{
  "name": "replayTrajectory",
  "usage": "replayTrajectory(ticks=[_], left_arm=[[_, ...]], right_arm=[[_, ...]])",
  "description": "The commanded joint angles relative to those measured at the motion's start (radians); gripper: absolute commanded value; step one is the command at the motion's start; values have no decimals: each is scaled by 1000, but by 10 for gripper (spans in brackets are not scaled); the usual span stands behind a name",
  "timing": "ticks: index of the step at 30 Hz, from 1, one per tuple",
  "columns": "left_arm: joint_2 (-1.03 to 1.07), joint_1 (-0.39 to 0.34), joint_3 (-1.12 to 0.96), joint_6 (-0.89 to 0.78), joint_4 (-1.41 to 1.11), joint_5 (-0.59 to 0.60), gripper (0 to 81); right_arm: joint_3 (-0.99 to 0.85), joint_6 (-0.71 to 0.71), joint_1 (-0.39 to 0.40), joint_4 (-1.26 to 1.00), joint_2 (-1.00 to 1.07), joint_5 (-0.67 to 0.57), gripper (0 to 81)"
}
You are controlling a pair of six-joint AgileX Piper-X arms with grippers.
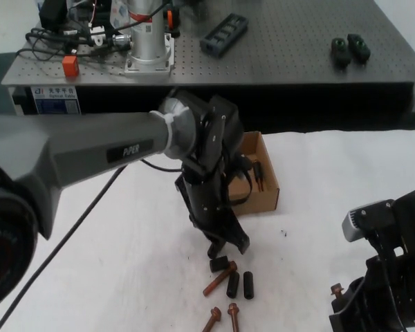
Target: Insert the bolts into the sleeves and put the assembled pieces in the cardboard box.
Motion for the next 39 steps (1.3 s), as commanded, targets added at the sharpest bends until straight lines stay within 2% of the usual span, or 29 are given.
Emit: replayTrajectory(ticks=[1, 3, 16, 18, 21, 25, 27, 30, 32, 35, 39], left_arm=[[12, 2, -2, -16, 14, 36, 225], [16, 2, -2, -16, 22, 80, 225], [53, 2, -2, 26, 66, 71, 218], [66, 2, -2, 26, 67, 71, 174], [68, 2, -4, 26, 52, 71, 6], [31, 2, -34, 13, 26, 71, 7], [-29, 7, -33, -20, -7, 71, 7], [-163, 21, 37, -64, -76, 80, 7], [-275, 30, 150, -104, -189, 127, 7], [-468, 31, 389, -155, -426, 266, 7], [-654, 31, 692, -233, -785, 502, 7]], right_arm=[[-3, 4, -5, -5, -9, -14, 29], [-3, 4, -5, -5, -9, -14, 29], [-3, 26, -5, -13, -9, -14, 29], [-3, 26, -5, -14, -9, -14, 29], [-3, 26, -5, -14, -9, -14, 29], [-3, 26, -5, -63, -9, -26, 29], [-3, 31, -5, -121, -9, -80, 29], [-3, 125, -5, -260, -7, -171, 29], [-3, 222, -5, -377, -7, -241, 29], [-3, 372, -2, -594, -7, -325, 29], [-3, 552, 11, -912, -5, -338, 29]])
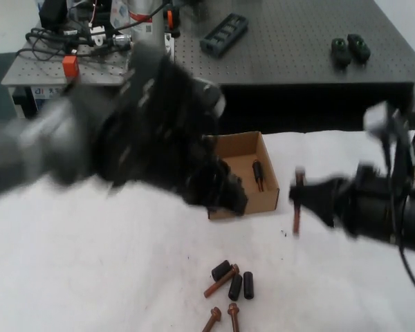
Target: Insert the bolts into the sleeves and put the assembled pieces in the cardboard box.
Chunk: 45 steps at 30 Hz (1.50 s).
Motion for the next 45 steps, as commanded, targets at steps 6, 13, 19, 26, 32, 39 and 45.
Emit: replayTrajectory(ticks=[6, 13, 19, 26, 32, 39, 45], left_arm=[[-104, -1, 122, -142, -318, 195, 7], [-117, -1, 126, -154, -337, 199, 7], [-117, -1, 126, -154, -341, 175, 7], [-117, -1, 126, -154, -396, 184, 7], [-117, -1, 126, -157, -403, 150, 7], [-117, -1, 126, -169, -433, 124, 7], [-115, -1, 126, -146, -440, -12, 7]], right_arm=[[-15, 74, 42, -132, 20, -25, 29], [-31, 70, 93, -87, 26, -25, 29], [-29, 70, 93, -44, 26, -69, 29], [-29, 53, 93, -5, 26, -76, 29], [-29, 53, 93, 13, 26, -160, 29], [-29, -20, 93, 37, 26, -212, 190], [-29, -21, 74, 33, 19, -212, 431]])
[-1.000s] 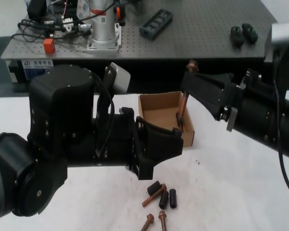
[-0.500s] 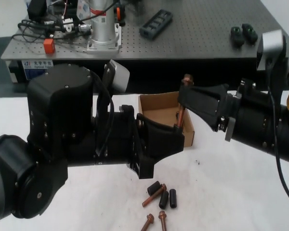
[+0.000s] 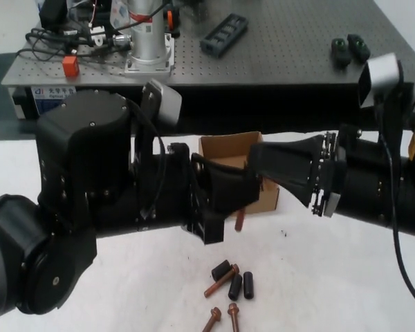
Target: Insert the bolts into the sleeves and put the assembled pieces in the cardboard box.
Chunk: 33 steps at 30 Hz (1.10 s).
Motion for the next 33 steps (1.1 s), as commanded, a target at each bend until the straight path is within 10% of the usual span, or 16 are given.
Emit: replayTrajectory(ticks=[1, 9, 21, 33], left_arm=[[-5, -1, -13, 13, -42, -155, 7], [259, 41, -352, -182, 202, -397, 7], [937, 52, -1249, -122, 873, -463, 5], [1114, 55, -1428, -201, 992, -426, 127]], right_arm=[[-7, -9, -23, 1, -16, -12, 424], [-5, -123, -189, 406, -137, 52, 424], [-5, -282, -199, 861, -157, 365, 424], [-5, -282, -199, 892, -157, 394, 424]])
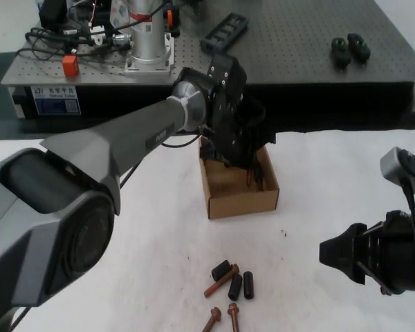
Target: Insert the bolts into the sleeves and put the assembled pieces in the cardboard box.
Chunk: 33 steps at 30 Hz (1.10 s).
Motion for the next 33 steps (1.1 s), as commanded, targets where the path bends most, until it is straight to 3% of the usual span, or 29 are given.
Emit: replayTrajectory(ticks=[1, 5, 10, 19, 28, 33], left_arm=[[-9, 3, -19, -15, -1, -1, 127], [-9, 3, -19, -39, -1, 25, 165], [-9, 3, -19, -39, 15, 25, 260], [-78, 23, -19, -12, 102, 107, 267], [-348, 96, -9, 262, 324, -252, 267], [-497, 109, 103, 303, 309, -277, 267]], right_arm=[[-7, -8, -5, 8, -7, 4, 424], [-21, -43, 18, 21, 41, 29, 424], [-97, -65, 110, 35, 175, 112, 424], [-255, -81, 230, 35, 443, 162, 396], [-352, -79, 319, 34, 666, 190, 396], [-424, -83, 333, 34, 782, 192, 396]])
